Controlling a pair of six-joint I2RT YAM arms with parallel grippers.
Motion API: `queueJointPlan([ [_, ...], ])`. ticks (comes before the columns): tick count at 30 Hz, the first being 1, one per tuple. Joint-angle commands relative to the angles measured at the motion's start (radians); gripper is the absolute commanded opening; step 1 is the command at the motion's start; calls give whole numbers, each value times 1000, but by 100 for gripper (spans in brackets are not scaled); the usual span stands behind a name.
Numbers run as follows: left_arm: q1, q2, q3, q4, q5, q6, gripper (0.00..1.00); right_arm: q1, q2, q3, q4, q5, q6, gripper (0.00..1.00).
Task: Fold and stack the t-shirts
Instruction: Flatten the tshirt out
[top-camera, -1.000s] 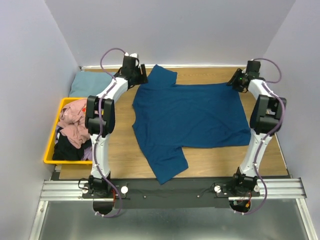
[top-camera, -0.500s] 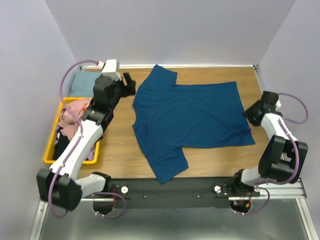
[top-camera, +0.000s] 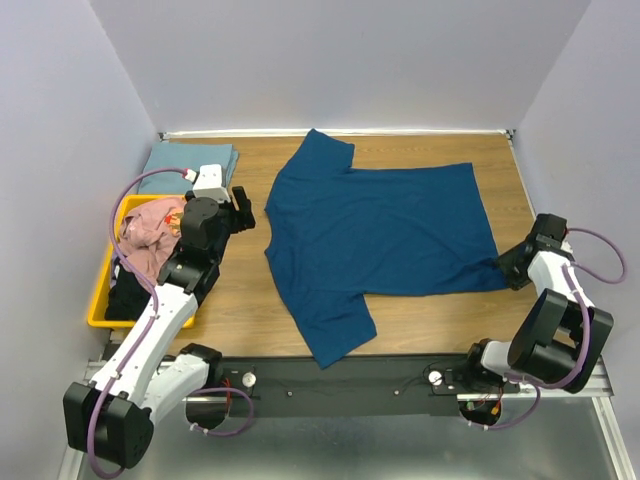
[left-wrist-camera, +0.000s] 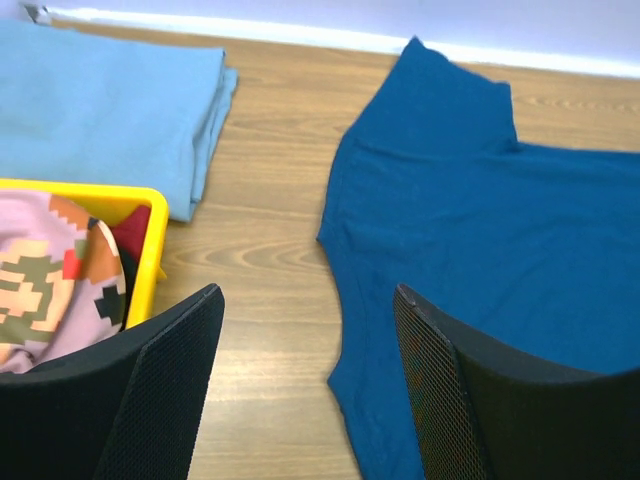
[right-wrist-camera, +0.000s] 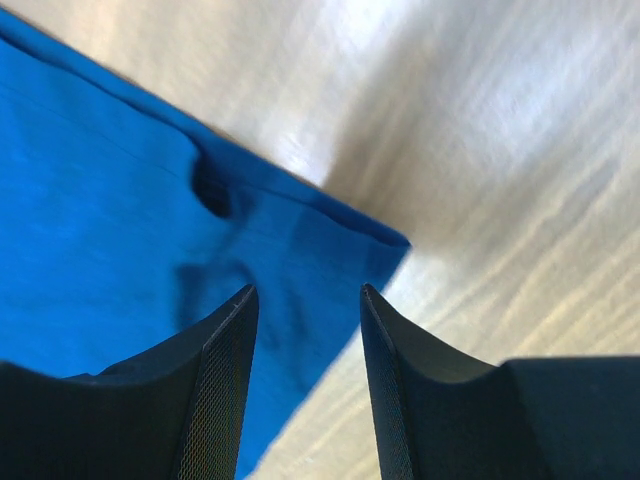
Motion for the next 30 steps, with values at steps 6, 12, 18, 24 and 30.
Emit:
queueJointPlan([
  [6, 0, -37, 2, 15, -69, 20, 76, -6, 45, -34, -84, -19, -9, 52],
  [12, -8, -46, -1, 14, -84, 23, 76, -8, 113, -5, -79, -13, -3, 51],
  [18, -26, -39, -3, 12, -90, 28, 77, -8, 146, 25, -78, -5, 6, 46],
  [24, -26, -29, -3, 9, -103, 29, 76, -8, 127, 20, -108, 25, 11, 5],
  [30, -26, -23, -3, 8, -107, 29, 76, -8, 45, 89, -207, 84, 26, 1],
])
